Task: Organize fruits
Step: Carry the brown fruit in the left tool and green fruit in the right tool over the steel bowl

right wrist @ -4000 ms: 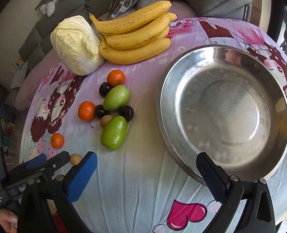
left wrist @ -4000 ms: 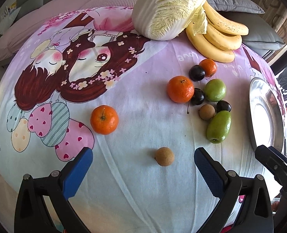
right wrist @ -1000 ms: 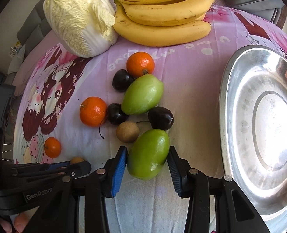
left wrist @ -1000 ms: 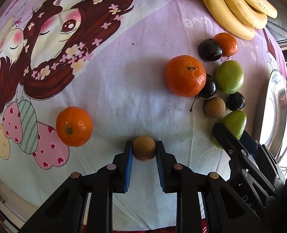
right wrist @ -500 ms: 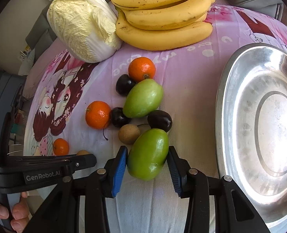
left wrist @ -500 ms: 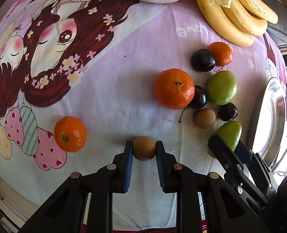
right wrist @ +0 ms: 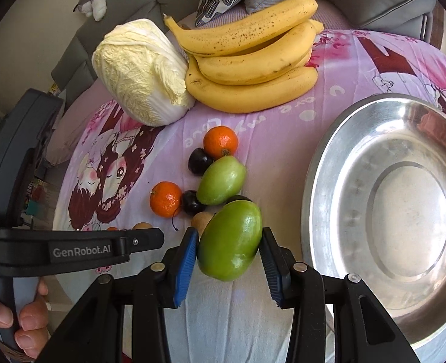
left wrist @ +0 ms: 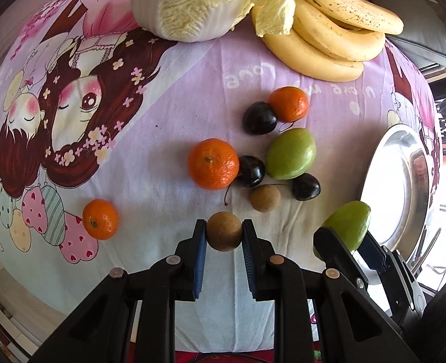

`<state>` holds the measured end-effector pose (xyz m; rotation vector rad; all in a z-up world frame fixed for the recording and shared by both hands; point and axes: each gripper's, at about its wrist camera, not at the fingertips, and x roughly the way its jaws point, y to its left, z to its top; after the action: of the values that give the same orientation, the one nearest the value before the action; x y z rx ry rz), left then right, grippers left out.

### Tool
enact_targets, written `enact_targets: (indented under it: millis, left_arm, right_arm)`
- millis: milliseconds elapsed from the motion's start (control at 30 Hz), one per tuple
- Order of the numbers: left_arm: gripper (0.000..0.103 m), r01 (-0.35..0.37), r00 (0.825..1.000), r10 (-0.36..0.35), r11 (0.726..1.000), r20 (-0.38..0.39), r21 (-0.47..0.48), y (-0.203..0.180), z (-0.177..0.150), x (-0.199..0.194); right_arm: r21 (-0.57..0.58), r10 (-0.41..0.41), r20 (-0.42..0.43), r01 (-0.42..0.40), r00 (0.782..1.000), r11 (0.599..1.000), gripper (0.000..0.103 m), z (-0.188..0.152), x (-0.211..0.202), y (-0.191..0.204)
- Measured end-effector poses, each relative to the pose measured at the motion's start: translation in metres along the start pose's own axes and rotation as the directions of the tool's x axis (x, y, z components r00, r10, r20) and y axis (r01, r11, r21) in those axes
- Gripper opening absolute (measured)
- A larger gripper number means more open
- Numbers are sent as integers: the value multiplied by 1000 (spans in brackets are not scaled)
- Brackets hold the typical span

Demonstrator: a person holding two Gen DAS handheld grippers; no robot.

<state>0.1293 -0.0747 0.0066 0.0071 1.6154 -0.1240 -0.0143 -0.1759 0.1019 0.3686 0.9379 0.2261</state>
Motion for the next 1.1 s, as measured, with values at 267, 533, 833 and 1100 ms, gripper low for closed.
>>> enact_targets:
  millis: [267,533,833,1100]
  left_arm:
    - [24,-21,1000,20,998,17,56,-72,10,-30]
    - [24,-20,1000,18,993,22,118,-146,20,-45]
    - [24,-16,1000,15,981,8,192,-245,23,-49]
    - [24,-32,999,34,974,-5,226,-310,24,-42]
  right_arm:
    - [37,-62,68,60,996,998,44,11,-26,-26]
    - [164,-137,117,117,984,979,44,24,-51,-82]
    - [338,-258,83,216,963,916,44,24,-60,-154]
    - [384,-288,59,245,956,890,44,22,-60,-179]
